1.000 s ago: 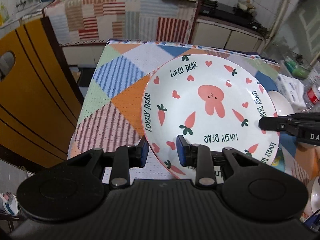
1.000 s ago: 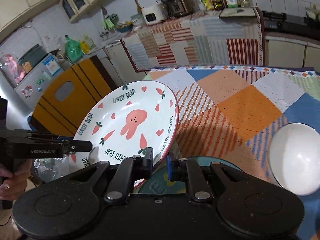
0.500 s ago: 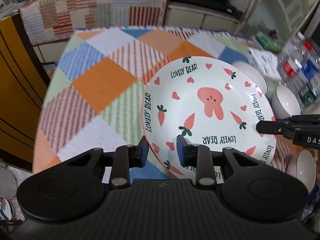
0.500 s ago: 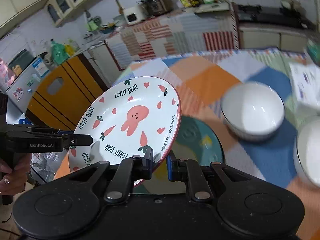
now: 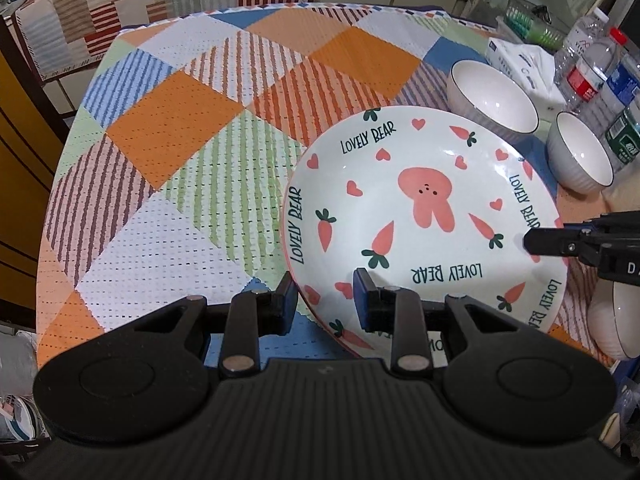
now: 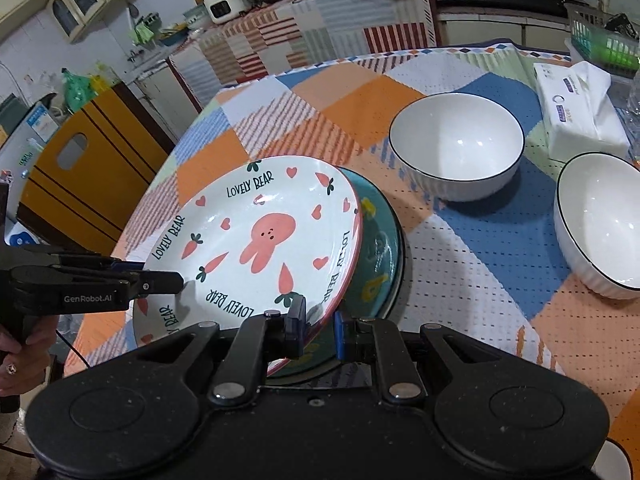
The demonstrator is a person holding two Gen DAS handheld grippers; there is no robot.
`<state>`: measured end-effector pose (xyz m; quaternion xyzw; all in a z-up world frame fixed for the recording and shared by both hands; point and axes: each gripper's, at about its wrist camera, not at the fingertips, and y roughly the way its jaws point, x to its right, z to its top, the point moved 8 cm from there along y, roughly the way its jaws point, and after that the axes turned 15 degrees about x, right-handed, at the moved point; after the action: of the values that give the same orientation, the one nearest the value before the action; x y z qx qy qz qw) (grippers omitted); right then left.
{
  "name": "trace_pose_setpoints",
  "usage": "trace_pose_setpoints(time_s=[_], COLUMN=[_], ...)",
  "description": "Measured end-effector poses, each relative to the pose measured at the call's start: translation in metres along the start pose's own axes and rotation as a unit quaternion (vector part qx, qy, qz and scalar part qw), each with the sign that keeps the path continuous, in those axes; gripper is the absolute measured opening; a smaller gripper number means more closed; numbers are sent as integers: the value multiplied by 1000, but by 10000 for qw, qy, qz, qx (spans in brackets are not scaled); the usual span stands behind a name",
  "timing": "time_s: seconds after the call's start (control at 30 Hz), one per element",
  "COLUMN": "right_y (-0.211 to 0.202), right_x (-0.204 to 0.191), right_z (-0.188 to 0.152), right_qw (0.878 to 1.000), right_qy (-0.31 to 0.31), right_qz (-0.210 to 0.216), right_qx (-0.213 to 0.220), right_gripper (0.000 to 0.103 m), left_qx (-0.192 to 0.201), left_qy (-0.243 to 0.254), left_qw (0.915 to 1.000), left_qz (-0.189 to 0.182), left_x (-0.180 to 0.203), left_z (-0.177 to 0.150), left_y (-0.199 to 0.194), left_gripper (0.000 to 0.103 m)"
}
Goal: Organize plates and bowls
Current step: 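Lift the bunny plate with both grippers onto the egg plate and open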
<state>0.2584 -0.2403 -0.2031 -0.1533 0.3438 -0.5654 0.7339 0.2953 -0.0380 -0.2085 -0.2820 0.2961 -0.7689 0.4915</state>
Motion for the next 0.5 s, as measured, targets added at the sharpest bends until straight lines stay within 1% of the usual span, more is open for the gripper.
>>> trace_pose_setpoints(time_s=[0.13, 0.23, 0.33, 0.5], right_y=[1, 9, 13, 14], right_x=[0, 0, 1, -2], right_z=[0, 0, 2, 3], right_qw=[9999, 9992, 9987, 9976], right_qy=[-85, -182, -182, -154], right_qz=[-127, -276, -385, -530], right_qx=[-73, -225, -292, -407], right_gripper=[19, 22, 22, 23], left_qx=[-96, -134, -98, -209], left_qy=[-1, 80, 87, 103], left_qw=[10000, 9999, 9999, 9997], left_qz=[-23, 2, 8, 3], left_x=[1, 2, 2, 2], left_z=[0, 0, 2, 1], left_y=[4, 9, 9, 11], left_gripper=[28, 28, 28, 28])
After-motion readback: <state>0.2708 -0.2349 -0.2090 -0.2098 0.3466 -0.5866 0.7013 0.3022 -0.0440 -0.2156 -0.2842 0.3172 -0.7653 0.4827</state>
